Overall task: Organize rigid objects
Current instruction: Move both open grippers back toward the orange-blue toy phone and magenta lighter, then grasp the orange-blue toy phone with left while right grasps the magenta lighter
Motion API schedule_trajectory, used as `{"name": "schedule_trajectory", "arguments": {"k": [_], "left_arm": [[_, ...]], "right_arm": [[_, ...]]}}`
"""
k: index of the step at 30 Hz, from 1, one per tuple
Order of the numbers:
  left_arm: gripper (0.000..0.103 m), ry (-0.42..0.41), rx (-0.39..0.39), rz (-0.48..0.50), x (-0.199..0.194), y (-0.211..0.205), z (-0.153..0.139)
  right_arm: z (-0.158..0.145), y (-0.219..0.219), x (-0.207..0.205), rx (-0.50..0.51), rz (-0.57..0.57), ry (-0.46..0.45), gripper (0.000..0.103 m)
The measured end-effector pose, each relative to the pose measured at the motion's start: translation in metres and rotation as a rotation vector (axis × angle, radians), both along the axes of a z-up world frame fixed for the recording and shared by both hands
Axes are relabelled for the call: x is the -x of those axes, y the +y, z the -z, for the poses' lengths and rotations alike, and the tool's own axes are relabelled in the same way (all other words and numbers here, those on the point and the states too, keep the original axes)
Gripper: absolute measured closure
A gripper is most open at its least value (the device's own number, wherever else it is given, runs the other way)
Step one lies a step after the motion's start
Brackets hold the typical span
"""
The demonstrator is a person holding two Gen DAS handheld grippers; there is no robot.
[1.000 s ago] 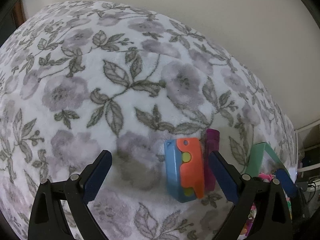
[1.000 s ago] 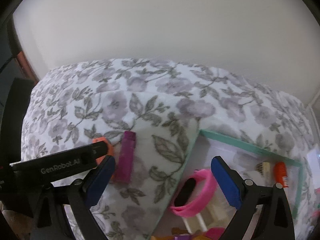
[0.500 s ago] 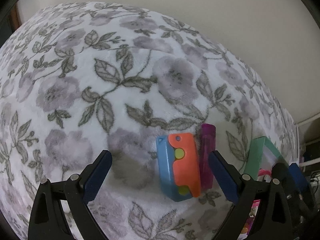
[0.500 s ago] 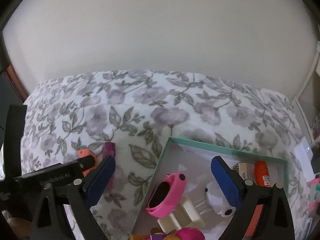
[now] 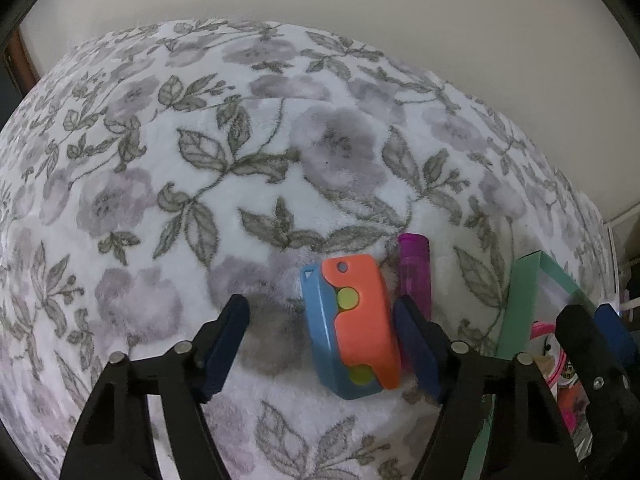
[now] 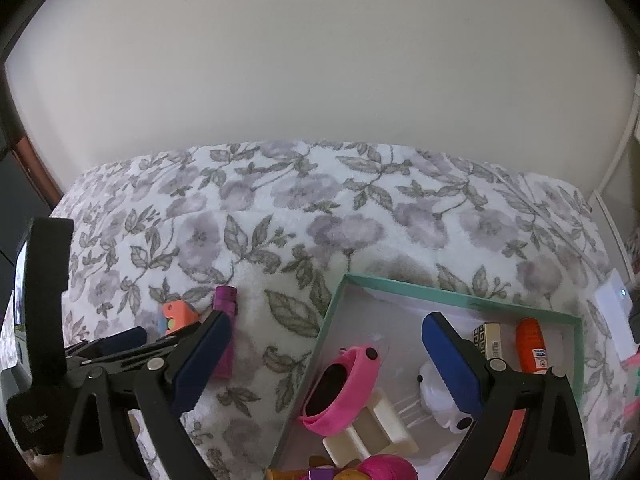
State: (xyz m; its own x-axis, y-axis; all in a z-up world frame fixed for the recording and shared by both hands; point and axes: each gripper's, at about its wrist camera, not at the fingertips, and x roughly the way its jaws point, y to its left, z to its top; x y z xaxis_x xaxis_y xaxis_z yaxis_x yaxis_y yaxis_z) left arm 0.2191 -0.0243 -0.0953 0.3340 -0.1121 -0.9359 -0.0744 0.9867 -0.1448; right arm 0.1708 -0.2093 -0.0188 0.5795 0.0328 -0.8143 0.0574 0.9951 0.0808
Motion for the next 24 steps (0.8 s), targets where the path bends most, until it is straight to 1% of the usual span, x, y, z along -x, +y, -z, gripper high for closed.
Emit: {"name": "schedule_trajectory", "arguments": {"k": [5,6,9,12,17,19,24], "left_arm": [[0.037,0.001,-0.016,0.016,-0.001,-0.001,-0.002],[0.040,0.001,-0.023,0.017,-0.001,0.000,-0.003],[0.046,0.004,-0.034,0.017,0.002,0.005,-0.007],[0.048,0.008,-0.031,0.006,0.002,0.013,-0.009],[0.048,0.008,-0.040,-0.033,0.004,0.030,-0.010],[0.048,0.010,-0.039,-0.047,0.005,0.037,-0.010],[0.048,0.018,-0.042,-0.084,0.008,0.050,-0.010]], "right_arm": [[0.001,0.003,-0.001,-0.018,-0.011,-0.004,0.005],[0.002,0.005,-0.001,-0.017,-0.014,-0.006,0.005],[0.004,0.009,-0.002,-0.019,-0.027,-0.006,0.005],[0.005,0.013,-0.003,-0.025,-0.043,-0.007,0.006],[0.007,0.027,-0.004,-0.006,-0.085,-0.009,0.011],[0.009,0.033,-0.005,0.006,-0.106,-0.006,0.016],[0.016,0.044,-0.008,0.022,-0.135,0.011,0.022]]}}
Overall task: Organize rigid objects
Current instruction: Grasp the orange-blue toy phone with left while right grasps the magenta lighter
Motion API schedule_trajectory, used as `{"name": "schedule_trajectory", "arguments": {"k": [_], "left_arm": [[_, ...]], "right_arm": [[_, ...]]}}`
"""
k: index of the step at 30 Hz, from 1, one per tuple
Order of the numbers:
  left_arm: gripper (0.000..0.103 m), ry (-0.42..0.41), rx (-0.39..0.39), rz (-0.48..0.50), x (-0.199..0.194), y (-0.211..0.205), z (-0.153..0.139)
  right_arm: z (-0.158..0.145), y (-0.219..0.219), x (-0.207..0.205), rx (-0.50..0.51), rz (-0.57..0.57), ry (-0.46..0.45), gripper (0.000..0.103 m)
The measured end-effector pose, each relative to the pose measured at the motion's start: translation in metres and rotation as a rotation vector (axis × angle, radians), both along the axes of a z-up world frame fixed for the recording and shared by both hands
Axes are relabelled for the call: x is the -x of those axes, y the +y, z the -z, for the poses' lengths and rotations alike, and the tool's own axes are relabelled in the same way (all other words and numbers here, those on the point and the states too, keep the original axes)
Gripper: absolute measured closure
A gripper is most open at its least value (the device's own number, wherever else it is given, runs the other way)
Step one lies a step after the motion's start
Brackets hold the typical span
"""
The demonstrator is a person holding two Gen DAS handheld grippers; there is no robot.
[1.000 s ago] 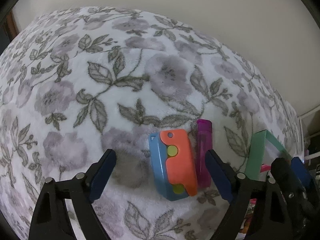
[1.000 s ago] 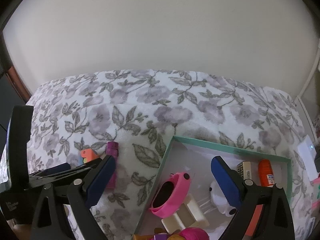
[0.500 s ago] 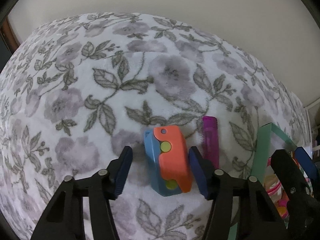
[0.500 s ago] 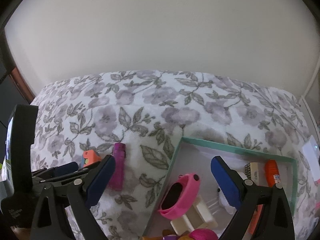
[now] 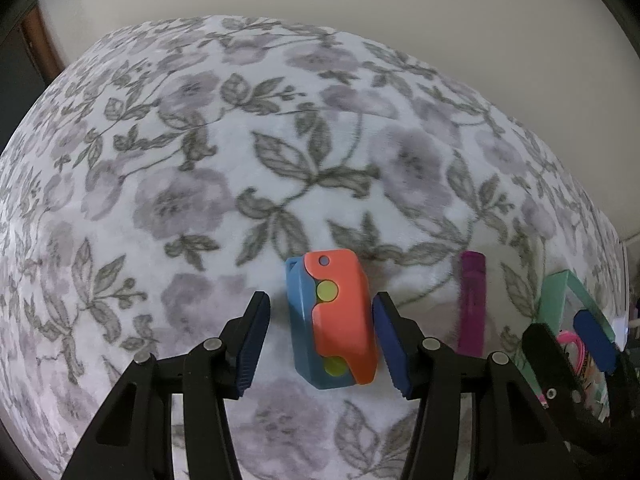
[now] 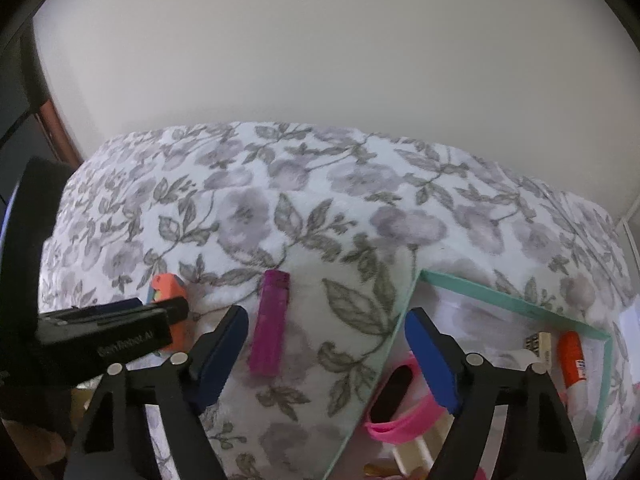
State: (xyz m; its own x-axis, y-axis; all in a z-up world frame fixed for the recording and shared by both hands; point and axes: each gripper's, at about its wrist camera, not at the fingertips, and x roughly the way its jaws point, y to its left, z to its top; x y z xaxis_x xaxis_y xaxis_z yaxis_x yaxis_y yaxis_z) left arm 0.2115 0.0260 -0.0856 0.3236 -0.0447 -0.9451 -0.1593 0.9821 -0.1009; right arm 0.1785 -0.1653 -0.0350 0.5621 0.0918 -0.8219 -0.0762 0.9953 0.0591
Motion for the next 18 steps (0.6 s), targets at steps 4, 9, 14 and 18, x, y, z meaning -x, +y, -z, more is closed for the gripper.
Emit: {"name": "schedule_trajectory", "arguments": {"k": [4,9,14,18], "left_arm": [[0.048,0.005,0.008,-0.023,0.003,0.007,-0.001],[0.048,0.010,0.004,-0.018,0.006,0.006,-0.001],[0.048,0.018,0.012,-0.020,-0.001,0.003,0.006],[0.048,0.019,0.005,-0.016,-0.001,0.004,0.007]], "right_arm": [[0.006,0.007,-0.002,0.003,-0.021,0.014,0.032],[0.017,0.018,-0.005,-0.008,-0.051,0.043,0.039],[0.027,0.028,-0.007,-0.004,-0.066,0.069,0.054],[0.036,0.033,-0.008,0.008,-0.069,0.087,0.064]]}}
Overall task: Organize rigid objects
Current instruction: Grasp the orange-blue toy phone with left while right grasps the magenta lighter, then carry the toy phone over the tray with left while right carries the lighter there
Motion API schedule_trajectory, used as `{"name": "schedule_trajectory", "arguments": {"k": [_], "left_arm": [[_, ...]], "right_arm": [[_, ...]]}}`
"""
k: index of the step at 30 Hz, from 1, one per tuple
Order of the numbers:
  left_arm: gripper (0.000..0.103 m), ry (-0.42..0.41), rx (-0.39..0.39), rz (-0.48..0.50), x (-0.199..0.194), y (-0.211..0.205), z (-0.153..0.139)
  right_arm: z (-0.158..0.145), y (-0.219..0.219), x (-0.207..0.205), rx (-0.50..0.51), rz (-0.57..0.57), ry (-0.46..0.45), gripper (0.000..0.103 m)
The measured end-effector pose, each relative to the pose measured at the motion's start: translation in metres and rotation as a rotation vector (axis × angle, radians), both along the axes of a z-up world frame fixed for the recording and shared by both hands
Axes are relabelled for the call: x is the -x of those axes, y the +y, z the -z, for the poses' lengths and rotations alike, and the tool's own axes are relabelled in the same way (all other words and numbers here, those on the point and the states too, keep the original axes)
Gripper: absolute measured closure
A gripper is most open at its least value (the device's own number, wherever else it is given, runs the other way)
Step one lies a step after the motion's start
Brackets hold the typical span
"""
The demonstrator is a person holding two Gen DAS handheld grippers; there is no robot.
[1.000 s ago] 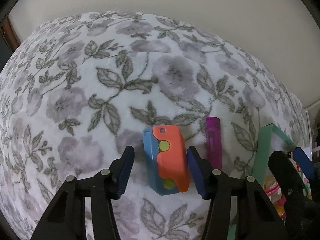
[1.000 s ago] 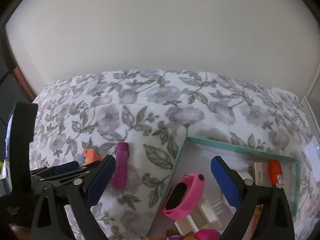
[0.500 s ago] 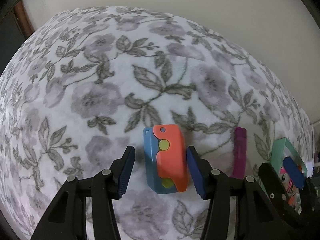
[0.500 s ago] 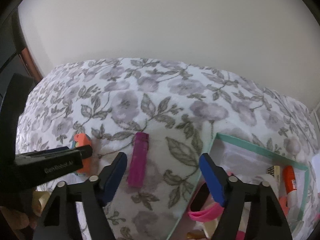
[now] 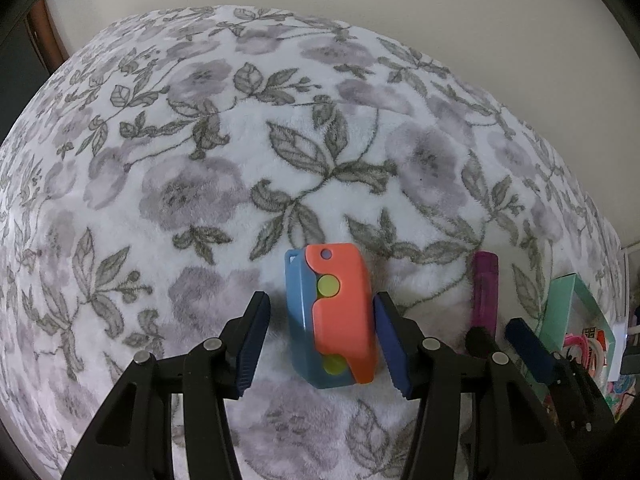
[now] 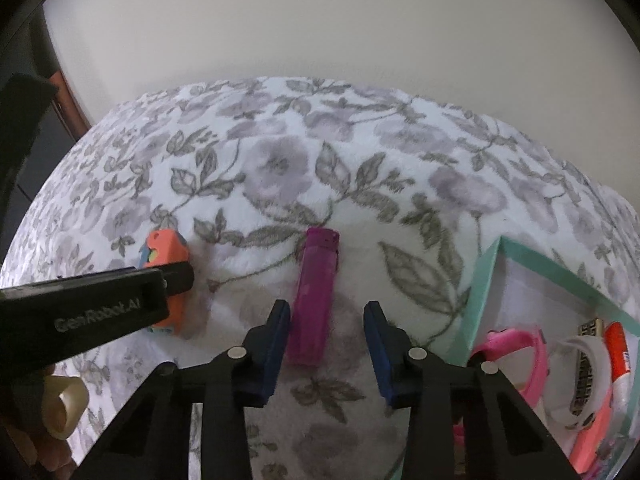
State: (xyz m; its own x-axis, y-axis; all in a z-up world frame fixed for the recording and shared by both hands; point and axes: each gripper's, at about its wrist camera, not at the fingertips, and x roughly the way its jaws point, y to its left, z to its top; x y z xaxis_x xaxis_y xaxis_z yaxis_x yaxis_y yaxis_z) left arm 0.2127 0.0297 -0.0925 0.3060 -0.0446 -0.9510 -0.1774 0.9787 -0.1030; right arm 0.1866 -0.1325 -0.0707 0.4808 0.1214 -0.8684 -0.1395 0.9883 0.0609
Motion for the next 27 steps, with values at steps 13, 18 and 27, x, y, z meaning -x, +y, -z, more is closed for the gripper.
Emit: {"name": "schedule_trajectory", "arguments": {"k": [13,18,27], "left_arm": [[0.048,-0.003,-0.052,0.014,-0.003,-0.011,0.005],[0.053,-0.006,-0.053,0.019,-0.003,-0.014,0.005],[0.058,-0.015,-0.032,0.019,-0.001,-0.015,0.003]], "right_arm": [[0.005,0.008,0.001,0.047,-0.004,-0.003,0.076],[0.005,0.005,0.001,0.031,-0.001,-0.003,0.082],[0.005,0.004,0.001,0.014,0.009,0.000,0.082]]}}
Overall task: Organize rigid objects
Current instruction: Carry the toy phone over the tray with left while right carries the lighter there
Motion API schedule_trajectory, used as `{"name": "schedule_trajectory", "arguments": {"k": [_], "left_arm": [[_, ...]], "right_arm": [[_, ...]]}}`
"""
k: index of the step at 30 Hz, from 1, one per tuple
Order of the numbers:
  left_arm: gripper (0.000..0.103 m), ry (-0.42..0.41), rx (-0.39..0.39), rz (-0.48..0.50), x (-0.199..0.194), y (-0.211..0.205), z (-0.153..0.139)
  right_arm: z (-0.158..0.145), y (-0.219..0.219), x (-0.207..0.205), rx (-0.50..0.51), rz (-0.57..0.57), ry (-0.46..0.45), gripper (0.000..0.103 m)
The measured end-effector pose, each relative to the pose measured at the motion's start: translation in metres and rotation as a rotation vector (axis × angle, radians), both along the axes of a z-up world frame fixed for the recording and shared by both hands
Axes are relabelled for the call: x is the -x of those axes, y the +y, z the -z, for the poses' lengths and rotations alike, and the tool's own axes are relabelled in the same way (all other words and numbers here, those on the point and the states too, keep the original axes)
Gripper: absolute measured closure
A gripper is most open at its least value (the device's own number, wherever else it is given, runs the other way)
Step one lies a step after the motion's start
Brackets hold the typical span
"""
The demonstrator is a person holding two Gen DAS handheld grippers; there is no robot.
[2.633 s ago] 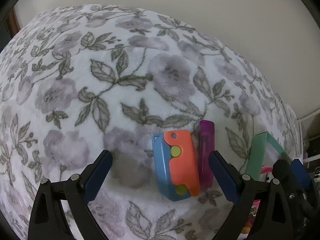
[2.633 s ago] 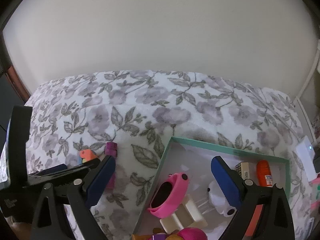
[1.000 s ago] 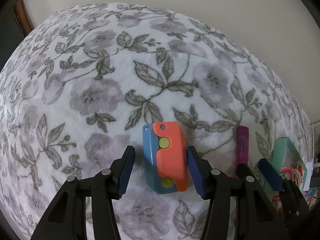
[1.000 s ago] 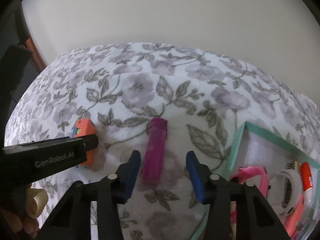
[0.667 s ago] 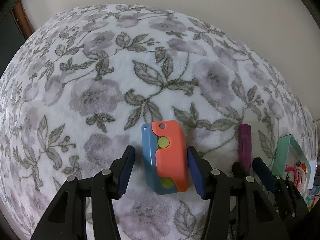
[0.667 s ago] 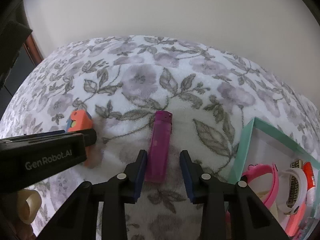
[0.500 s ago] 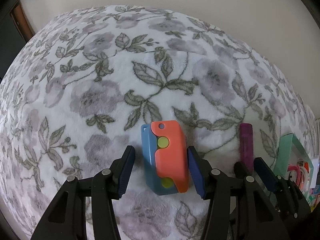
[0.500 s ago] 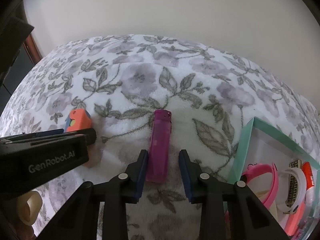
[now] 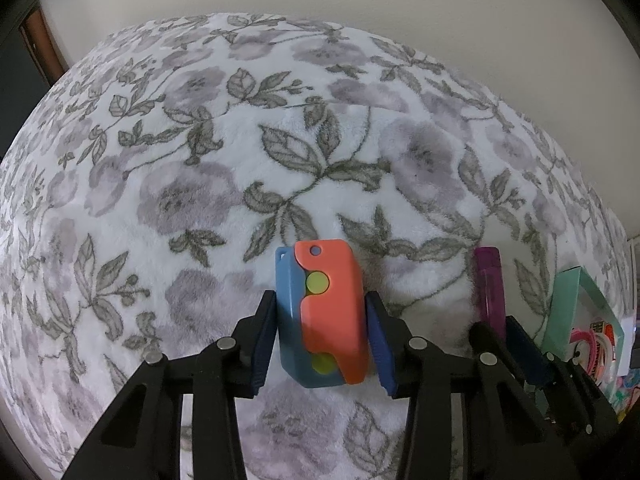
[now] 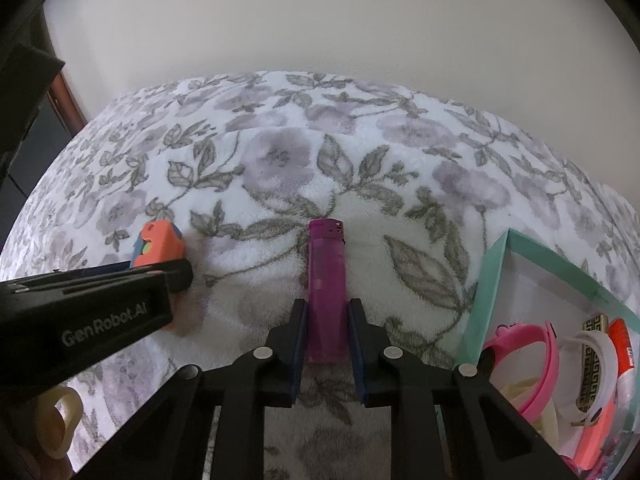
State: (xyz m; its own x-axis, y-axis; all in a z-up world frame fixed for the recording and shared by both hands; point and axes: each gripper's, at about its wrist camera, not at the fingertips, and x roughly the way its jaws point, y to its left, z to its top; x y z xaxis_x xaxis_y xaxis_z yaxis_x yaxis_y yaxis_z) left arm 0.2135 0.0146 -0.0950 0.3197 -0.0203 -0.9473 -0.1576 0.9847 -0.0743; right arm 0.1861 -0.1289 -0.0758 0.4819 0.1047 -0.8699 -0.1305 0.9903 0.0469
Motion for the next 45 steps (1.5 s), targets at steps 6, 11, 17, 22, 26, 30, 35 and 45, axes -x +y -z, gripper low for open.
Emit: {"name": "schedule_trajectory", "arguments": {"k": [6,11,17,22,26,30,35,45], "left_arm": [[0.058,-0.017,0.033,-0.002,0.000,0.004,-0.005],[0.058,-0.047,0.044,-0.002,0.000,0.007,-0.017],[0.058,-0.100,0.052,-0.009,0.003,0.012,-0.037],[0.058,-0.138,0.061,-0.009,0.006,0.013,-0.055],[0.058,-0.158,0.062,-0.003,0.004,0.010,-0.063],[0.058,-0.172,0.064,0.004,0.004,0.006,-0.069],[0.058,-0.189,0.047,0.027,0.008,-0.007,-0.081],[0.058,-0.248,0.056,0.142,0.033,-0.054,-0.127]], "right_arm": [[-0.002,-0.003,-0.001,-0.029,0.007,0.007,0.082],[-0.009,-0.004,0.001,-0.036,0.008,-0.006,0.082],[-0.025,-0.008,0.002,-0.046,0.017,-0.044,0.082],[-0.043,-0.014,0.004,-0.053,0.028,-0.084,0.082],[-0.050,-0.018,0.005,-0.057,0.035,-0.099,0.082],[-0.053,-0.022,0.006,-0.057,0.039,-0.100,0.082],[-0.064,-0.034,0.012,-0.065,0.065,-0.107,0.082],[-0.102,-0.070,0.038,-0.098,0.153,-0.113,0.082]]}}
